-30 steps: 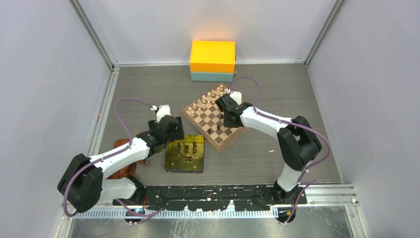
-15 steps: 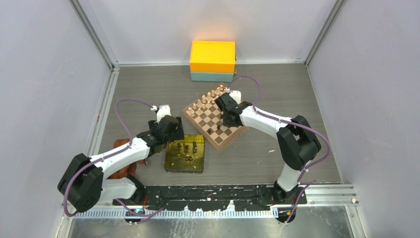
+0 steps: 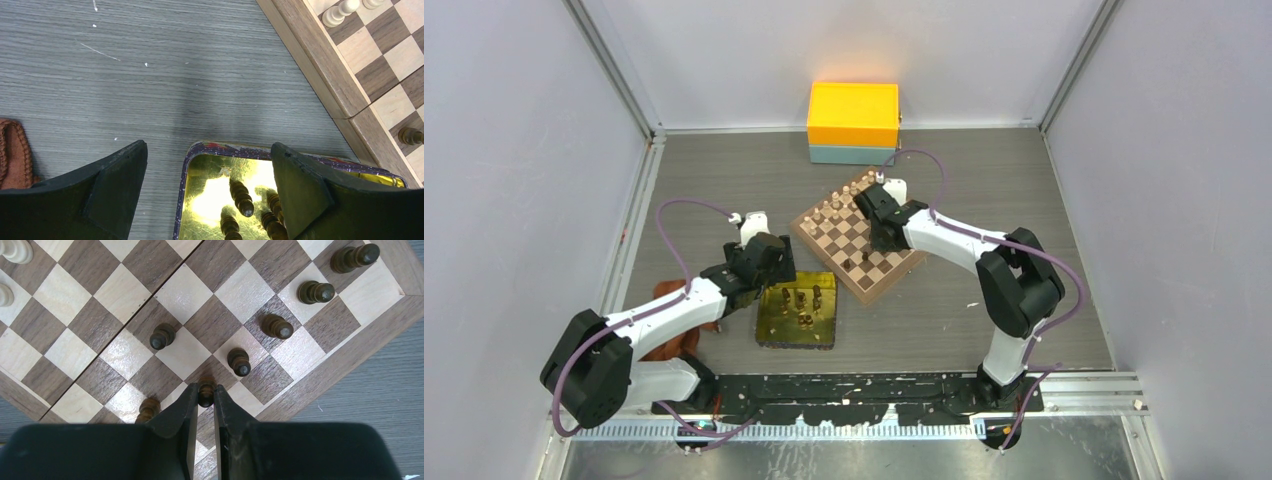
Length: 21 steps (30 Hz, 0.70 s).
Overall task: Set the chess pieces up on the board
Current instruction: Adjust the chess piece on the chessboard.
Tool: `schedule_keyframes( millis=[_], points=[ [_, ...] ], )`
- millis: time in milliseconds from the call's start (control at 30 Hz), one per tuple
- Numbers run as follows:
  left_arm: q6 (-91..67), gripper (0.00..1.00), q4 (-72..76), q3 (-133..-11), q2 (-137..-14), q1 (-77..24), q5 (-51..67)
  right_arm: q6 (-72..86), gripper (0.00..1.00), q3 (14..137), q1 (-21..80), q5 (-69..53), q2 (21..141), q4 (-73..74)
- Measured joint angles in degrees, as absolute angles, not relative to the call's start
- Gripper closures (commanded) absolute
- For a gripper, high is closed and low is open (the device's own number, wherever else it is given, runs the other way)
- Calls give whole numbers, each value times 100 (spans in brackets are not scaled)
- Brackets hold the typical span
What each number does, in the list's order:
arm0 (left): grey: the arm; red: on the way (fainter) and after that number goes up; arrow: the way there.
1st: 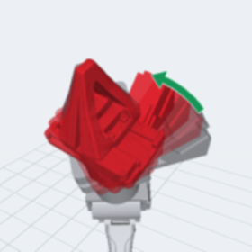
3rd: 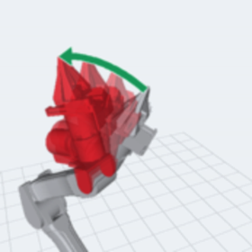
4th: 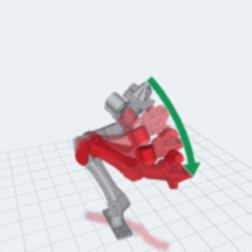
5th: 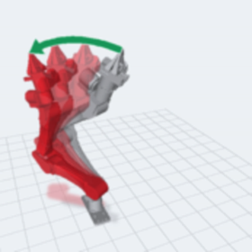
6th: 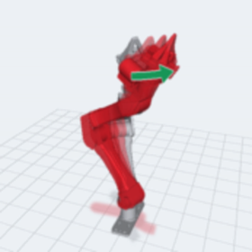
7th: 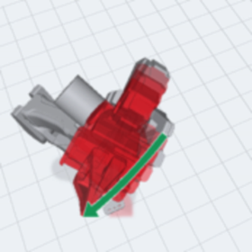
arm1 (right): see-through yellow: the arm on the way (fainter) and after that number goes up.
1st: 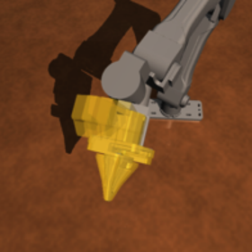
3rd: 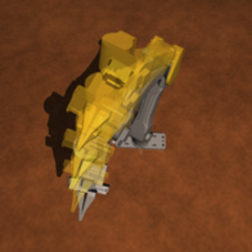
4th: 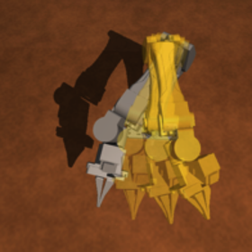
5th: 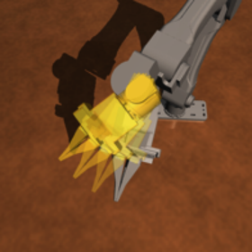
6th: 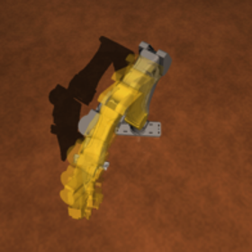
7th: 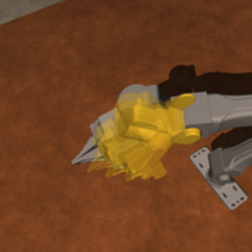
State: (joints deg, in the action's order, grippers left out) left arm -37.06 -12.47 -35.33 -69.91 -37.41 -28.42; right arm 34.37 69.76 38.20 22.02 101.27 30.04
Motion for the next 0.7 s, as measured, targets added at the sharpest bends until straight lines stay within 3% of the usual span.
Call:
schedule_keyframes(
  millis=[300,700],
  points=[
    [-3708,6,-1240,-3533,-7017,-3741,-2842,3426,61,6984,3822,2198,10180,3004],
    [-3712,6,-1238,-3533,-7017,-3741,-2845,3398,58,7122,3822,2200,10180,3109]
  ],
)
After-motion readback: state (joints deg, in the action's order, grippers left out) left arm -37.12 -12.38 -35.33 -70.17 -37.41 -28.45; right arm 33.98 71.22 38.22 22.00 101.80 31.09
